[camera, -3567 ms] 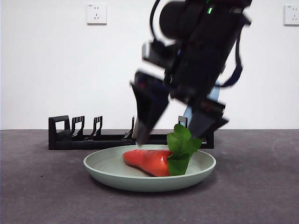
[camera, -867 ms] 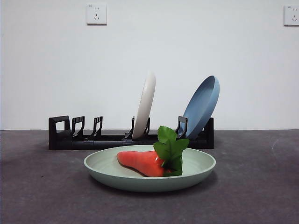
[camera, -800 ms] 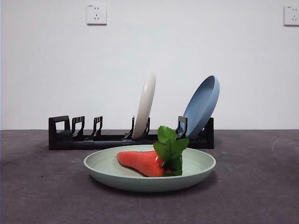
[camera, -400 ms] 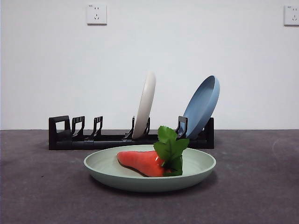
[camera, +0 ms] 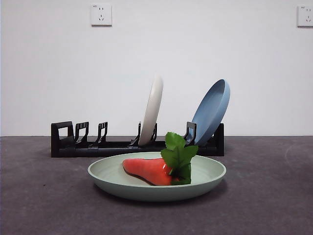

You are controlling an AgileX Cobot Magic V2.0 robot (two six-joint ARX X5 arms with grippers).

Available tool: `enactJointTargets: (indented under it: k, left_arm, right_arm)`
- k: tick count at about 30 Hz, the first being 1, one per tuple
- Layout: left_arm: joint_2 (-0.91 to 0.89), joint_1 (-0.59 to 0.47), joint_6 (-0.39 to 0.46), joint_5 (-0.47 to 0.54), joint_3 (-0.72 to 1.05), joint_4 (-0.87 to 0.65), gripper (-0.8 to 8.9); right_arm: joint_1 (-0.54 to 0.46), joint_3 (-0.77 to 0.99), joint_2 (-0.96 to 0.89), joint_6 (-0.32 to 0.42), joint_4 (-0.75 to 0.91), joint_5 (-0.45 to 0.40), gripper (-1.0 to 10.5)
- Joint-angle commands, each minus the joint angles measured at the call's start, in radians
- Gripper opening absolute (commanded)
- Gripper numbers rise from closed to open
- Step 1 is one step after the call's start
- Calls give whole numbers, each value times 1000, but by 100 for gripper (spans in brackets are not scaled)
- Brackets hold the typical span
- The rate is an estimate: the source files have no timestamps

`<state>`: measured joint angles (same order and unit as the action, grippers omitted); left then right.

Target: Take the green plate from the plate rack,put the plate on the table,take the carrot from the table,put the carrot in the plate

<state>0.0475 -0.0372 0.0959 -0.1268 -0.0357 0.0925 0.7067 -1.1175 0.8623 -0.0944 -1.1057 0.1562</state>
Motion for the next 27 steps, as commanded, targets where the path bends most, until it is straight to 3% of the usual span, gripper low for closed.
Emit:
enactJointTargets:
  k: [1,3,27]
  left_arm:
    - [-28,-11,-45,-5,27,43,-3]
    - [-45,-11,-45,-6,30,92,-3]
    - [-45,-10,-47,-8,30,85,-3]
  right_arm:
    - [2,2,-2,-9,5,-2,2]
    - [2,2,-2,-9,5,-2,2]
    - [2,2,-3,-9,5,-2,2]
